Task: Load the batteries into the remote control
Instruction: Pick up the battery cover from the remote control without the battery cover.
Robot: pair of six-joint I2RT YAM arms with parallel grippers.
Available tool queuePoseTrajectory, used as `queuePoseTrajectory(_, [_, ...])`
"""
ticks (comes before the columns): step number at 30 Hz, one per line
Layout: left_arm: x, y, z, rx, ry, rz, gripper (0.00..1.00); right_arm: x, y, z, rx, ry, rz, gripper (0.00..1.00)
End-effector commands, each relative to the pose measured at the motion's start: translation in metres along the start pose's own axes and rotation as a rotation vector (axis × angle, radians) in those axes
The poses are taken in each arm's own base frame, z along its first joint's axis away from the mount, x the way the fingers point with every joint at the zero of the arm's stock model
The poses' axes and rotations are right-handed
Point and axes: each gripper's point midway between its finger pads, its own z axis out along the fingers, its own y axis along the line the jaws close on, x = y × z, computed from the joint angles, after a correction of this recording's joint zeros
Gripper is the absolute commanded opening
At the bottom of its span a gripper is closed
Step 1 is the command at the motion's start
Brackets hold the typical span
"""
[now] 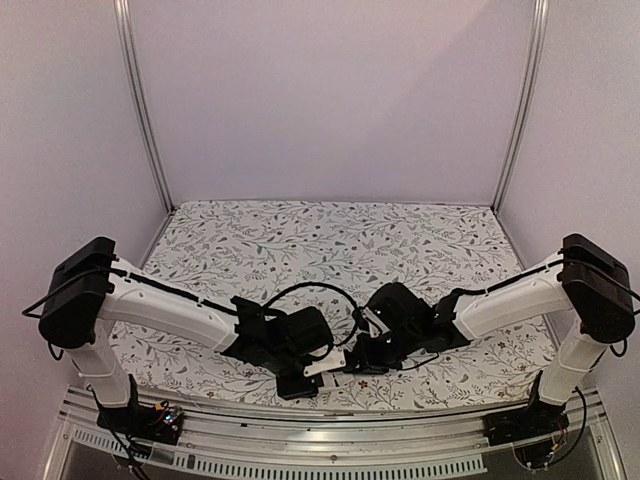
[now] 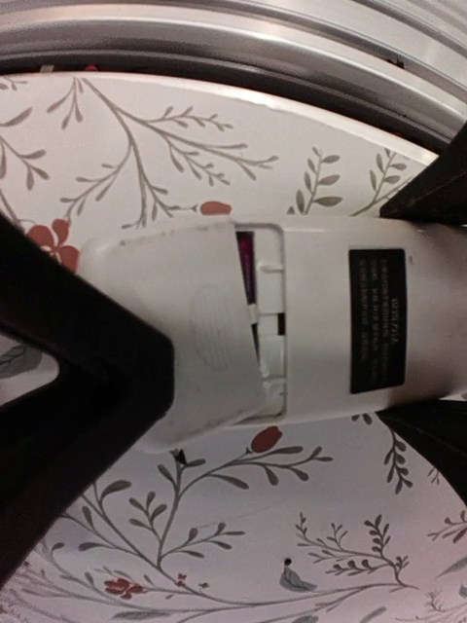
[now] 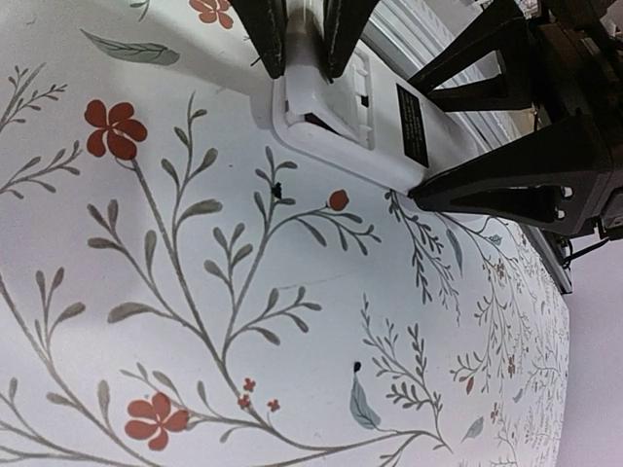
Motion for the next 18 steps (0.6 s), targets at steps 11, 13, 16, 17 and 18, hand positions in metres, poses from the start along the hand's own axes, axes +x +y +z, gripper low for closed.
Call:
queuePoseTrajectory(11, [-0.006, -0.021, 0.006, 0.126, -0.113, -0.018, 0.47, 0.008, 0.011, 0.005, -0.219, 0.013, -0.038, 0.0])
queuePoseTrajectory(13, [-0.004, -0.022, 0.005, 0.129, -0.116, -0.013, 0.5, 0.009, 0.01, 0.003, -0.236, 0.017, -0.05, 0.0])
queuePoseTrajectory(16, [-0.002, -0.022, 0.006, 0.132, -0.114, -0.005, 0.55, 0.011, 0.008, 0.0, -0.258, 0.025, -0.072, 0.0])
queuePoseTrajectory(17, [-0.001, -0.022, 0.007, 0.131, -0.111, -0.004, 0.56, 0.013, 0.005, -0.001, -0.264, 0.029, -0.071, 0.0])
queuePoseTrajectory(18, [-0.001, -0.022, 0.007, 0.13, -0.11, -0.004, 0.56, 0.014, 0.003, -0.003, -0.271, 0.031, -0.07, 0.0])
